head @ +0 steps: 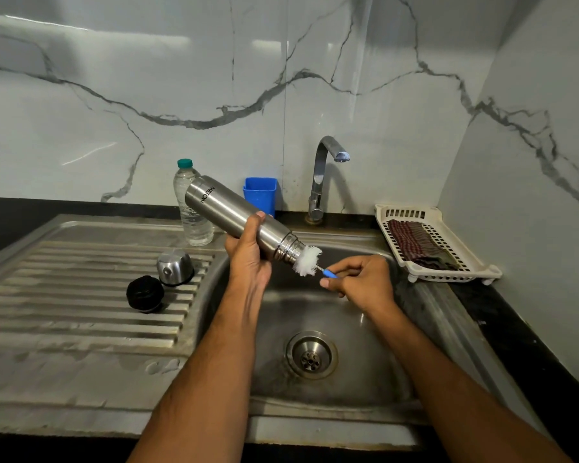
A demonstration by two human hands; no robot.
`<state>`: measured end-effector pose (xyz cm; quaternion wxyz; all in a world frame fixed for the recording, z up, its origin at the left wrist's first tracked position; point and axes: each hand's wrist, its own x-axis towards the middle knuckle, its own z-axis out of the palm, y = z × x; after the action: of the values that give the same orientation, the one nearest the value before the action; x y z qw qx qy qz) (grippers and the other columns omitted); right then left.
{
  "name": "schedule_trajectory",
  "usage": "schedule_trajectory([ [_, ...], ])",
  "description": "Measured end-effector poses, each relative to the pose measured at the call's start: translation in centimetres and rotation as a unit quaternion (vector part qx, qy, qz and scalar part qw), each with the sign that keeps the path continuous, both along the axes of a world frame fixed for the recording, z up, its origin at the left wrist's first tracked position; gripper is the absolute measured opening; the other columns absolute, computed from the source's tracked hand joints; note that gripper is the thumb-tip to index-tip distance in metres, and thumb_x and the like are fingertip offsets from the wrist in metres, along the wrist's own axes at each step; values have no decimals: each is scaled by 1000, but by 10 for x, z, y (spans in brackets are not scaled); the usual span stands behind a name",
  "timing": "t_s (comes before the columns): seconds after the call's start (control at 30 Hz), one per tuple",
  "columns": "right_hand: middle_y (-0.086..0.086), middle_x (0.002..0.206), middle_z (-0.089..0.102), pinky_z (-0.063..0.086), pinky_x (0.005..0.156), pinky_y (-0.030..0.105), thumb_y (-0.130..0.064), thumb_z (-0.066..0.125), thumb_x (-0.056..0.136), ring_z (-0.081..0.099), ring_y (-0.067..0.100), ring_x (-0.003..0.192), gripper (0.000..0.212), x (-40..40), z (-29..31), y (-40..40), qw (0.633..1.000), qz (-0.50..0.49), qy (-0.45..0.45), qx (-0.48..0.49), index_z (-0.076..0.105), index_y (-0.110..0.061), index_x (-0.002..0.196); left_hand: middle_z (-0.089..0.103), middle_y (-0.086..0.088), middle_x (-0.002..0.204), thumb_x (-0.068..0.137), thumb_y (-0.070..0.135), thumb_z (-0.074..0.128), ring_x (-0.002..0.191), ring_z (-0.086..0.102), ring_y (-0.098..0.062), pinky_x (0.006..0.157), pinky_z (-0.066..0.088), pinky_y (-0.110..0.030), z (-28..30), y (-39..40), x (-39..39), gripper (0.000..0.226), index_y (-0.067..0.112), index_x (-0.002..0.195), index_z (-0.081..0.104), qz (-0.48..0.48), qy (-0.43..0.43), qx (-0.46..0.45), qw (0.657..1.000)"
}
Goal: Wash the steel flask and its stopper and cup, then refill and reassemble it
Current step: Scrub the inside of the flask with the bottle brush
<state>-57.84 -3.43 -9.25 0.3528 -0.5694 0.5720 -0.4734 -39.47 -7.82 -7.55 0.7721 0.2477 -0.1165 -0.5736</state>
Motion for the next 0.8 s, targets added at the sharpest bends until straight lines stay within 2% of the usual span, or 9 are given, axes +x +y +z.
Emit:
schedule_trajectory([
  [0.13,12,71,76,52,53,21,0,86,73,69,18,62,15,25,-1,-5,1000,5,-23,3,77,-11,78,71,-9,101,81,-1,76,90,73,-23,92,58,-54,0,-1,-11,46,14,120,56,2,-41,-6,999],
  [0.23,19,72,73,43,46,14,2,75,85,63,8,52,4,19,6,0,996,65,-49,32,74,3,89,70,-8,103,81,-1,76,91,73,-23,90,59,-53,0,0,-5,45,17,117,54,5,-39,-5,999],
  [0.3,18,66,69,35,41,14,3,68,91,49,6,40,6,4,9,3,990,107,-70,55,73,7,91,70,-9,107,81,-1,77,94,74,-24,91,58,-55,-1,-1,0,48,19,118,53,2,-21,-8,1000],
  [0.37,15,61,63,27,38,15,2,63,95,38,8,38,11,-5,9,0,984,138,-85,77,72,6,90,71,-10,106,81,-1,76,95,73,-25,93,57,-55,0,-1,-2,48,16,120,54,-2,-11,-17,1000],
  [0.5,8,58,51,19,35,15,-3,51,102,29,5,37,21,14,6,-8,962,186,-157,125,66,5,90,74,-6,88,83,-3,73,86,72,-24,91,57,-52,1,0,-16,41,14,116,55,-8,-42,-27,999],
  [0.6,5,58,48,21,36,14,-8,47,105,28,4,38,25,14,7,-5,956,213,-146,139,65,2,91,70,-11,103,82,-2,75,91,72,-25,90,58,-51,1,-3,-9,51,11,126,54,3,-49,-32,998],
  [0.7,7,56,54,24,38,15,-8,53,103,33,6,38,24,4,4,-5,977,174,-77,100,70,1,88,73,-9,98,82,-4,75,91,72,-25,91,58,-52,-1,-4,-8,45,15,118,56,1,-43,-25,999],
  [0.8,9,57,66,35,40,17,3,69,90,48,10,40,5,18,1,-6,994,73,-77,42,74,2,89,74,-10,92,83,-5,73,90,71,-27,92,57,-51,-1,0,-18,41,13,116,56,-16,-61,-35,997],
])
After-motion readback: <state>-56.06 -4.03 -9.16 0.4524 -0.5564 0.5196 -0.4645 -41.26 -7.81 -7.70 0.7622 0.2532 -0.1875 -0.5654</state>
